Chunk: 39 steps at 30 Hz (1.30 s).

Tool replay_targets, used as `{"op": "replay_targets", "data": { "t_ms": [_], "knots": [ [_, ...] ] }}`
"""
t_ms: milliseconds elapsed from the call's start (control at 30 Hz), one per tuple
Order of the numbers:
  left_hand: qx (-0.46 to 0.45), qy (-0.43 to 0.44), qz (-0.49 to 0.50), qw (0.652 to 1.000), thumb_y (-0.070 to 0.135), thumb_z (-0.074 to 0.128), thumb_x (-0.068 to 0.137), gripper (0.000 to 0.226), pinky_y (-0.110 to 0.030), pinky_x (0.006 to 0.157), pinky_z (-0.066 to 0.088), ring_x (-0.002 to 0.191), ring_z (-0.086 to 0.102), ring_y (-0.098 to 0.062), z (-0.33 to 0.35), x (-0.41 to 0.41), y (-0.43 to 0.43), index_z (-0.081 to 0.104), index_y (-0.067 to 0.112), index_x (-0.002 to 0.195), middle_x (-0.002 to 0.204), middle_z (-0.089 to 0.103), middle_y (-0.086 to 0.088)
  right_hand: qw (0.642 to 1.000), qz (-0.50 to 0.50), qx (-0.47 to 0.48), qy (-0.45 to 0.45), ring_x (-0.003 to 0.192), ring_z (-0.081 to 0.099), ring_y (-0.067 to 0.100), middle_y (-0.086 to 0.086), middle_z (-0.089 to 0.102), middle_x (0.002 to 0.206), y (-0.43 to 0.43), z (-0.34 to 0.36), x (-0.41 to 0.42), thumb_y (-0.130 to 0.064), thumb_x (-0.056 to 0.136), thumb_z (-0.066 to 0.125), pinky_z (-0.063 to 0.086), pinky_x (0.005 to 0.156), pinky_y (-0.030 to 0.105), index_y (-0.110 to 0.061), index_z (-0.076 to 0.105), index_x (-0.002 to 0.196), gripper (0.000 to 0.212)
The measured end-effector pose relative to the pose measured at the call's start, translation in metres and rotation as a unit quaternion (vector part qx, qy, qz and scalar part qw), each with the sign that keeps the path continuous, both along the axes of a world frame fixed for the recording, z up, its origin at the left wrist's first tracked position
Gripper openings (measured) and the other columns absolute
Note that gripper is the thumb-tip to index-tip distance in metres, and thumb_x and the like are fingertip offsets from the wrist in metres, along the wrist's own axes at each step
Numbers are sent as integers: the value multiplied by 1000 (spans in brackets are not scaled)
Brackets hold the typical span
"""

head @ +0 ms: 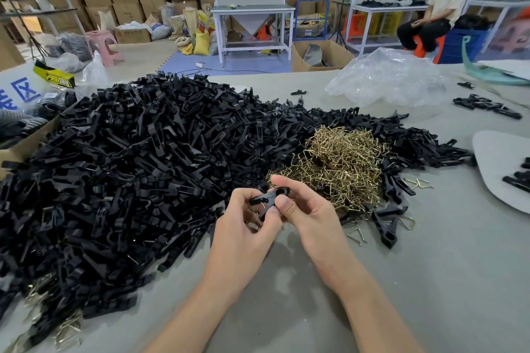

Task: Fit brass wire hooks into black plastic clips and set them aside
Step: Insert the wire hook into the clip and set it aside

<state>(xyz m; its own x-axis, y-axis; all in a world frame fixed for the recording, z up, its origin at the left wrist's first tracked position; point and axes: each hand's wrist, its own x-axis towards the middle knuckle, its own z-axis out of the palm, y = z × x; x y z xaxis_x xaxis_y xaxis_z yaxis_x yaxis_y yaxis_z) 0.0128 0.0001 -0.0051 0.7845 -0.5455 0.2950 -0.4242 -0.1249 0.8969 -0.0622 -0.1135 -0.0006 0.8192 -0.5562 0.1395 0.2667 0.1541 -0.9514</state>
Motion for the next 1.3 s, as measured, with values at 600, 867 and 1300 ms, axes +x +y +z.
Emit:
{"op": "replay_targets", "data": {
  "t_ms": [600, 867, 1300],
  "knots": [
    [47, -16, -116, 992, 40, 68, 84, 21, -13, 60, 44, 68, 60, -6, 30, -55, -58, 53, 35, 98, 84, 68, 4, 993, -104, -28, -39, 81, 66, 5, -4, 74, 93, -54, 17, -72, -9, 98, 63, 55, 71, 17, -34, 71, 120, 34],
    [83, -37, -219, 972, 48, 68, 88, 39, -14, 64, 39, 76, 55, 1, 44, -140, -229, 51, 27, 116, 89, 58, 11, 883, -459, 90, -48, 93, 69, 11, -3, 69, 116, -143, 22, -170, -20, 105, 50, 54, 72, 22, -34, 57, 127, 28],
    [75, -52, -317, 944, 30, 56, 99, 50, -31, 91, 51, 100, 60, -5, 41, -187, -281, 40, 22, 146, 106, 60, 15, 866, -495, 67, 2, 91, 69, 7, -7, 71, 103, -147, 16, -196, -11, 100, 46, 57, 84, 33, -34, 59, 117, 31]
  ]
}}
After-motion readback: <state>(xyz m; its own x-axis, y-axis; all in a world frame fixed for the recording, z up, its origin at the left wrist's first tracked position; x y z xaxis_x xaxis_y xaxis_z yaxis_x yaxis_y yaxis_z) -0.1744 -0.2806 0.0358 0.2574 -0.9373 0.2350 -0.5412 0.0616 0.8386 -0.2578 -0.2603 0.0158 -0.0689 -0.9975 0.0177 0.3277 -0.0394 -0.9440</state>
